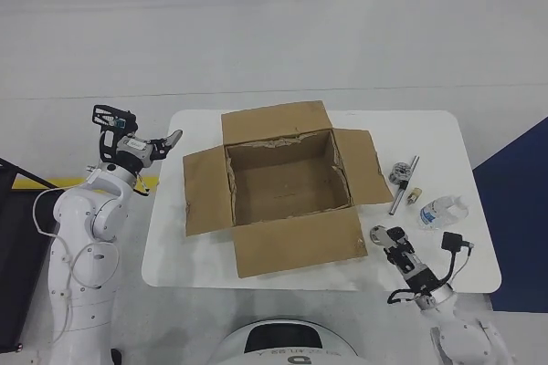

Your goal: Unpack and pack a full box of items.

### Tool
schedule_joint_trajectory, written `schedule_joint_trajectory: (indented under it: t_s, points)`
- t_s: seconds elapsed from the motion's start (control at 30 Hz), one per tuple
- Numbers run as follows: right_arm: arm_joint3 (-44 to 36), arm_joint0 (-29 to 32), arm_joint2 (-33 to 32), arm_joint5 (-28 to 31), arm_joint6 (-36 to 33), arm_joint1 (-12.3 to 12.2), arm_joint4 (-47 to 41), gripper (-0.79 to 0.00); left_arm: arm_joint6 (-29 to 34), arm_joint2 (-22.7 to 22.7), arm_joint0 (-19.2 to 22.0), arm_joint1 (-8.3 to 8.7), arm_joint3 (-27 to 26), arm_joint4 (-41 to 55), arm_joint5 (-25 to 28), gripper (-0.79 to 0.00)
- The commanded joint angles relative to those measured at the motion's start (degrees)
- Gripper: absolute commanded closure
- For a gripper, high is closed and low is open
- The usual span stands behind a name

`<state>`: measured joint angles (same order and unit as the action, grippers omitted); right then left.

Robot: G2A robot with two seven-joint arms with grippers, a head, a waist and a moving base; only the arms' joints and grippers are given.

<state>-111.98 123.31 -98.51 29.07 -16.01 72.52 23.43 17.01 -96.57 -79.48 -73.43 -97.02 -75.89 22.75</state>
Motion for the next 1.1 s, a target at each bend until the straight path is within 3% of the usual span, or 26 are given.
schedule_joint_trajectory:
  t_s: [0.0,0.4,0.47,0.53,0.57,0.67,0.8,0.9,1.07]
  points:
    - [-3.23,-0.82,2.07,-2.60,-2.47,-0.07,4.66,-0.502,0.00,0.00,0.00,0.00,0.00,0.00,0.00,-0.785]
    - [-13.96,-6.46,16.48,-17.98,-10.32,0.15,22.07,-0.465,0.00,0.00,0.00,0.00,0.00,0.00,0.00,-0.785]
    - [-13.84,-7.56,17.48,-20.65,-10.89,0.22,22.43,-0.502,0.00,0.00,0.00,0.00,0.00,0.00,0.00,-0.785]
    - [-13.35,-8.44,17.79,-22.58,-11.38,0.24,21.91,-0.634,0.00,0.00,0.00,0.00,0.00,0.00,0.00,-0.785]
    - [-12.82,-8.62,17.39,-22.84,-11.18,0.22,20.88,-0.662,0.00,0.00,0.00,0.00,0.00,0.00,0.00,-0.785]
    - [-10.19,-6.96,14.24,-20.89,-7.59,0.09,15.81,-0.714,0.00,0.00,0.00,0.00,0.00,0.00,0.00,-0.785]
    - [-6.25,-1.69,8.78,-13.29,-0.02,-0.18,9.18,-0.782,0.00,0.00,0.00,0.00,0.00,0.00,0.00,-0.785]
    - [-3.78,0.95,5.62,-9.42,3.32,-0.35,6.12,-0.785,0.00,0.00,0.00,0.00,0.00,0.00,0.00,-0.785]
    - [-3.65,1.06,5.44,-9.07,3.34,-0.37,5.84,-0.785,0.00,0.00,0.00,0.00,0.00,0.00,0.00,-0.785]
